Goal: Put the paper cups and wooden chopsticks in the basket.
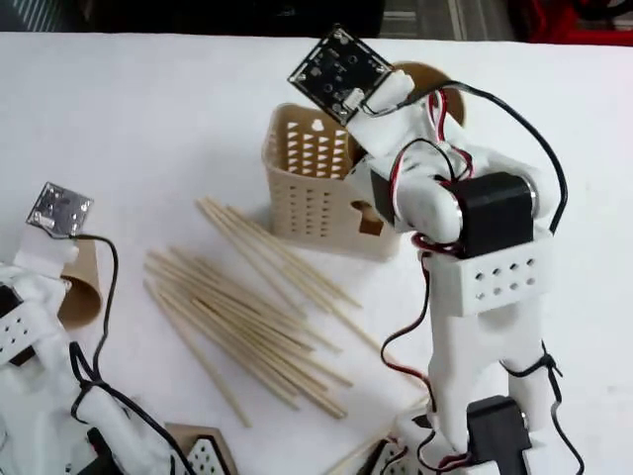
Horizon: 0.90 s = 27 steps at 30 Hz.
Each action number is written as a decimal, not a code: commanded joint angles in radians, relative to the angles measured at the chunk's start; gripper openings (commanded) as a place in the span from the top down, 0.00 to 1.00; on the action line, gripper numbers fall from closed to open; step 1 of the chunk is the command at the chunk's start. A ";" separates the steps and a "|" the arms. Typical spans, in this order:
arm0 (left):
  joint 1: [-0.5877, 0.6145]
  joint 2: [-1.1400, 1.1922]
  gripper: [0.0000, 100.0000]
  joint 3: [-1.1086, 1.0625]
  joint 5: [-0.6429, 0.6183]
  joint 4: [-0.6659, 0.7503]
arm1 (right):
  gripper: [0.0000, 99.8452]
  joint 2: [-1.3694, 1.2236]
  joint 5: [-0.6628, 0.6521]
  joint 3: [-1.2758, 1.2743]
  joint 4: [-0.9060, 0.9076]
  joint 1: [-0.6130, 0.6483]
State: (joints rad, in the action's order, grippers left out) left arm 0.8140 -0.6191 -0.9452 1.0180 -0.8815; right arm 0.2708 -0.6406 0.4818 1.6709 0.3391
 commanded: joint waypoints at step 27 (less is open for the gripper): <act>-0.074 -0.001 0.98 0.377 -0.199 -0.374 | 0.97 0.300 0.048 -0.224 0.044 -0.166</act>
State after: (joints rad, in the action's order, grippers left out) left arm 0.7956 -0.6191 -0.7181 0.8615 -1.1439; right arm 0.5255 -0.6068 0.3330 1.7108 0.2332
